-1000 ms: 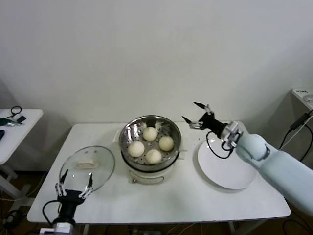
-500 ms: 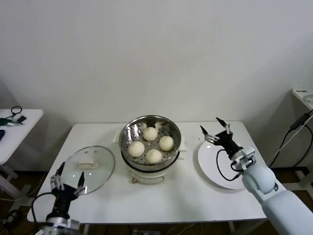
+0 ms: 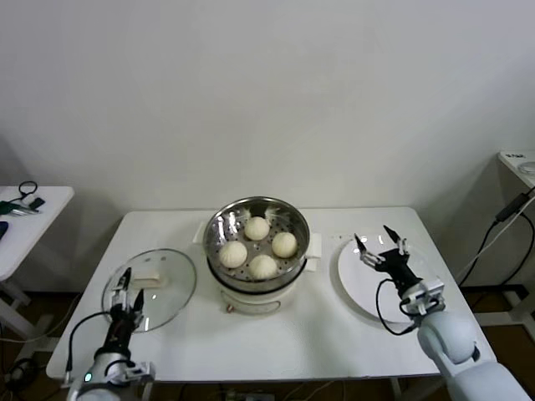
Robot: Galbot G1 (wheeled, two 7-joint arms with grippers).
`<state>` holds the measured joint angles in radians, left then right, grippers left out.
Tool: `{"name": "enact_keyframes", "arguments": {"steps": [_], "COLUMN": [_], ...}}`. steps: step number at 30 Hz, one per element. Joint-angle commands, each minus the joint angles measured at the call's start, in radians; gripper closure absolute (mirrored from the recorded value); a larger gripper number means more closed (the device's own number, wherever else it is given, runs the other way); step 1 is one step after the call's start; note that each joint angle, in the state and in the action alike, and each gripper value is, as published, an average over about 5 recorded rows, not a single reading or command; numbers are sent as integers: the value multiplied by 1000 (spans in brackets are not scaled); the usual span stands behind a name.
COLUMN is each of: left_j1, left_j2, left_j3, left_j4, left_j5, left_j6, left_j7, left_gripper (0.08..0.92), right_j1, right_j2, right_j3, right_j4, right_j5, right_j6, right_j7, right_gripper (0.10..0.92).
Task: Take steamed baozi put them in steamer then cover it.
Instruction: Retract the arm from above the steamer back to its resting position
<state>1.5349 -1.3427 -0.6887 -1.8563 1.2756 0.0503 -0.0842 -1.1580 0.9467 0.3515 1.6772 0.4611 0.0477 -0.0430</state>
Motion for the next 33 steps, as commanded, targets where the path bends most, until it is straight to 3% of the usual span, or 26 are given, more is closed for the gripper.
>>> {"name": "enact_keyframes", "arguments": {"steps": [1, 15, 33], "left_j1": [-145, -266, -374], "left_j2": [12, 4, 32], "left_j3": [19, 31, 37], "left_j4": [221, 386, 507], "left_j5": [189, 226, 228], "left_j6": [-10, -43, -40], "left_j7": [-6, -50, -81], "left_gripper": [177, 177, 177], "right_j1": [-59, -85, -90], "right_j2": [40, 41, 39], "right_j3": [52, 94, 94], "right_j4": [-1, -15, -28], "right_j5": [-32, -51, -86], "right_j6": [-11, -5, 2], "right_j7": [-2, -22, -37], "right_gripper": [203, 203, 203]}}
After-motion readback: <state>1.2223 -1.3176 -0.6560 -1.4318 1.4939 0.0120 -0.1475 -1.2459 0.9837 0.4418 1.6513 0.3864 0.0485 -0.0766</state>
